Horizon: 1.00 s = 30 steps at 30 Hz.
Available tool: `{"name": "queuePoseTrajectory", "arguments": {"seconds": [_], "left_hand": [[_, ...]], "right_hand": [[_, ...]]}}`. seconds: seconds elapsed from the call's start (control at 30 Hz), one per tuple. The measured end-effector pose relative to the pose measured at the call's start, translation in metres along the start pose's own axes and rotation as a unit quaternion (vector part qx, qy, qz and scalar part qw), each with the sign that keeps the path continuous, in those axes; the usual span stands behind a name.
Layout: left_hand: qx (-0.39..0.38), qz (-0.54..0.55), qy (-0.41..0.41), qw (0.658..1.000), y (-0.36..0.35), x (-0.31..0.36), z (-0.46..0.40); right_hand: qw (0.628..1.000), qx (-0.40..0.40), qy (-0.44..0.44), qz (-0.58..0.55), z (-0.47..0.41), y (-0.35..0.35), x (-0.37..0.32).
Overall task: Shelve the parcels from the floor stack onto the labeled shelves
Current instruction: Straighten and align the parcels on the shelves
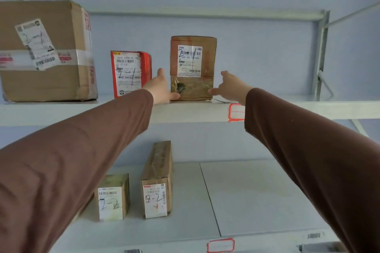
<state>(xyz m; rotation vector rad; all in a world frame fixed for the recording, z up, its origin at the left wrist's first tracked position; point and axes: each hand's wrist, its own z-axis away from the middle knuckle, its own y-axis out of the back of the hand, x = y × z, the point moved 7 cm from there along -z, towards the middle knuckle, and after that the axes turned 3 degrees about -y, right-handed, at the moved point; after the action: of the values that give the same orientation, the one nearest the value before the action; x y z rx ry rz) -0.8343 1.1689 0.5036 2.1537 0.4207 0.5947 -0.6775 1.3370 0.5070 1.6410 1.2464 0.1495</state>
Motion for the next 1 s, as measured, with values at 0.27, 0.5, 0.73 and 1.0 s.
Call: {"name": "queuePoseTrajectory", "arguments": {"seconds": [0.27,0.5,0.73,1.0], "left_hand": [[-0.015,0.020,-0.034,0.999,-0.017,-0.002,-0.035],[-0.024,-0.013,-0.026,0.999,-0.028,0.001,-0.058],[-0.021,-0.009,-0.007,1.000,-0.029,0.001,-0.057],[0.100,-0.031,-0.110,0.988,0.021,0.015,0.004]], "right_hand": [[1.000,0.010,-0.002,0.029,-0.037,-0.022,-0.007],[0.998,-0.009,0.002,0.069,-0.061,-0.032,-0.004],[0.999,-0.024,-0.017,0.045,-0.069,-0.036,-0.001],[0.972,0.202,0.090,-0.081,-0.020,0.008,-0.036]]}}
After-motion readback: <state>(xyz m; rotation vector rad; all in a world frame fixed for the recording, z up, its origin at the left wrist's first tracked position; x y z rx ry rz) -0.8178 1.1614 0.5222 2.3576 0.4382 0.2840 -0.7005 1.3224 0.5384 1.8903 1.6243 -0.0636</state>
